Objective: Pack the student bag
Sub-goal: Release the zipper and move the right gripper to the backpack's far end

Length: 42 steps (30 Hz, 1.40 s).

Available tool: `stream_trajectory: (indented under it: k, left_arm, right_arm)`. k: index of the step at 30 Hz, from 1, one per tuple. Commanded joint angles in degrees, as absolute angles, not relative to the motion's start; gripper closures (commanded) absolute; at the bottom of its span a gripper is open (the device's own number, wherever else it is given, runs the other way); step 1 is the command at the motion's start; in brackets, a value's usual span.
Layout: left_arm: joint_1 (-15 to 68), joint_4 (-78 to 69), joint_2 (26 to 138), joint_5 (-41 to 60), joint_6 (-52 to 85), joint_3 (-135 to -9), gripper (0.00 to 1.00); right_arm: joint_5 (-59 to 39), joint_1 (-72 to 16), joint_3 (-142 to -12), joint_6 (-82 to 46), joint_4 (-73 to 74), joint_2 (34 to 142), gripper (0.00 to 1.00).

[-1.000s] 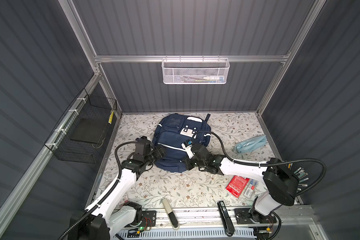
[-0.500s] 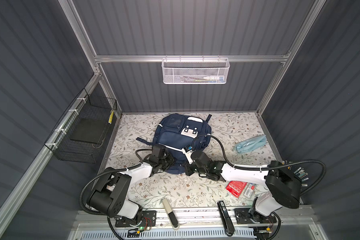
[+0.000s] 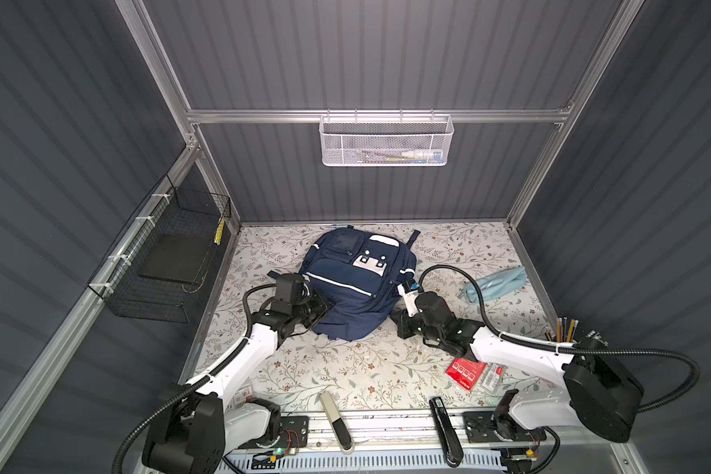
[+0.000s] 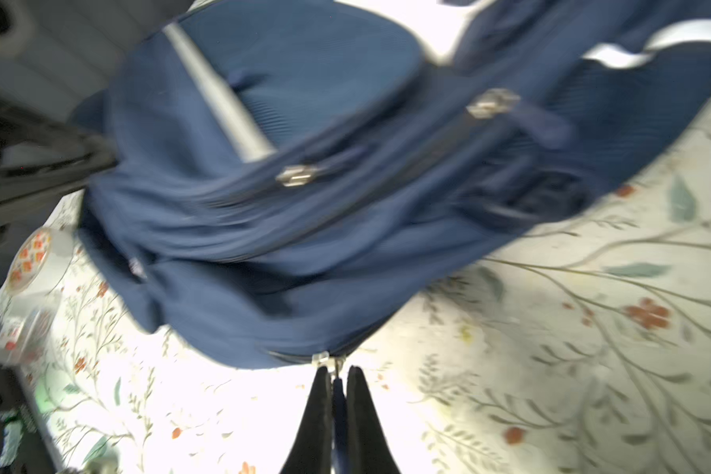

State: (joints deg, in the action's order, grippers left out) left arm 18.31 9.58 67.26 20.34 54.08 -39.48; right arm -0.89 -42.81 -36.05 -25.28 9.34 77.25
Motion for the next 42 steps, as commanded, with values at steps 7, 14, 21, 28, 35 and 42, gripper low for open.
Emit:
stream_trajectory:
  k: [7,14,21,28,35,42]
  left_arm:
    - [15.5,22.1,62.3,21.4,47.7,-45.4,1.0]
    - [15.4,21.3,60.6,23.4,49.3,-43.0,1.0]
    - [15.4,20.5,60.2,23.1,49.3,-40.9,1.0]
    - [15.4,12.6,63.0,27.6,51.6,-37.3,1.0]
    - [15.2,18.6,62.3,21.1,45.6,-39.5,1.0]
    - [14.8,16.4,65.1,16.6,43.5,-36.7,1.0]
  right_arm:
    - [2.7,-26.8,-38.2,-22.0,14.5,85.9,1.0]
    - [1.0,-21.6,-44.4,-19.7,15.8,92.9,1.0]
    - [-1.5,-17.9,-49.4,-16.3,11.2,93.5,1.0]
    - [-3.3,-19.7,-45.2,-9.9,16.7,85.8,0.45]
    - [-15.5,-19.7,-66.8,7.3,0.4,98.8,0.33]
    - [-12.7,-20.2,-91.4,-10.7,-19.0,117.9,0.25]
